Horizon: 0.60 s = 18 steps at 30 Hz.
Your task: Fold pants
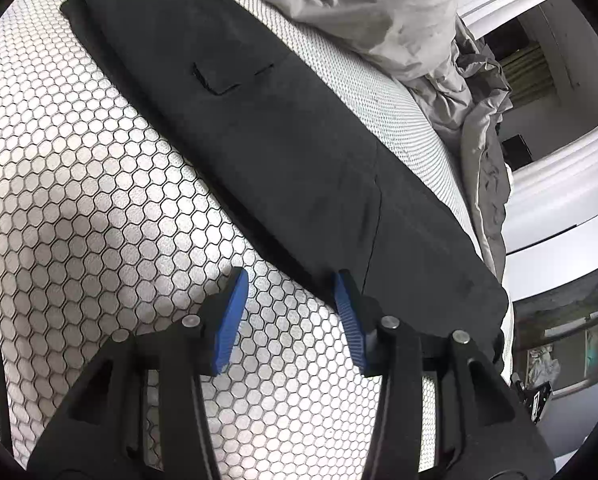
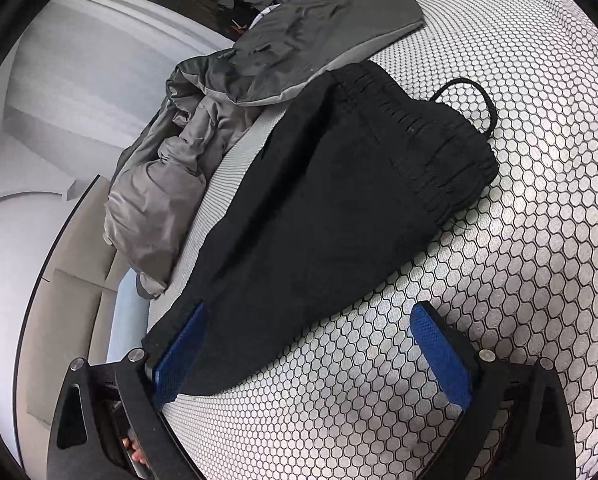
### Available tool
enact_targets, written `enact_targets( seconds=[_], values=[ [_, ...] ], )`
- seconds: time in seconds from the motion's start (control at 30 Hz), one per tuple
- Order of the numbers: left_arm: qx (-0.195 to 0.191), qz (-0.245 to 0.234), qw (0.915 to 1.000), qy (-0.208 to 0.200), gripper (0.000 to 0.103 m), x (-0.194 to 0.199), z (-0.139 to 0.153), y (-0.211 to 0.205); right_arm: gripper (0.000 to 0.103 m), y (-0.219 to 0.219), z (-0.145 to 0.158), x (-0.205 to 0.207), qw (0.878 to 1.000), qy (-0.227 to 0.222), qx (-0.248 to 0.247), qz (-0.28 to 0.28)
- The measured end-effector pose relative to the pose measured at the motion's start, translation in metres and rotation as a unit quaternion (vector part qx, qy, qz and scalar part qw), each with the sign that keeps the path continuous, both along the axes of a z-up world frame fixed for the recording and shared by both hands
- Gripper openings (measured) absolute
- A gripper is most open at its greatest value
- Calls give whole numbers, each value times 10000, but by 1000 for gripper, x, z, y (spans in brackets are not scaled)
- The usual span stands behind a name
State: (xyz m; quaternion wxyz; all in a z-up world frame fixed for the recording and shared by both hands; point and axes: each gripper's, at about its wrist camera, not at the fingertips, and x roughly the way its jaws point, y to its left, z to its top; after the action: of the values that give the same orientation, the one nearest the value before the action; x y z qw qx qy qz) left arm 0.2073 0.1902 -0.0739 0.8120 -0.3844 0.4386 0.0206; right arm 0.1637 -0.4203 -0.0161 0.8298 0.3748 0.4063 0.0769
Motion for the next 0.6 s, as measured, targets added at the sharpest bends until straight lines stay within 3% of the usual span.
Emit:
enact_targets(
  seconds=[0.2,0.27,0.3,0.33,0.5,0.6],
  values=[
    [-301,408,9986,-159,40,33,-12,23,101,12,-2,6,9998,62,64,167],
    [-257,497,9981,-251,32,37,-12,26,101,13,-3,7,9997,101,27,198],
    [-117,587,9978,-267,16,37,-9,27,101,14,-3,7,9997,110,28,220],
    [3,629,9975,-332,7,35,-6,27,101,14,-4,8,9996,116,39,241],
    [355,761,9937,-746,3,26,21,27,101,13,-6,10,9993,128,164,299],
    [360,791,9934,-752,3,24,26,33,101,13,-10,10,9975,87,579,388]
  ],
)
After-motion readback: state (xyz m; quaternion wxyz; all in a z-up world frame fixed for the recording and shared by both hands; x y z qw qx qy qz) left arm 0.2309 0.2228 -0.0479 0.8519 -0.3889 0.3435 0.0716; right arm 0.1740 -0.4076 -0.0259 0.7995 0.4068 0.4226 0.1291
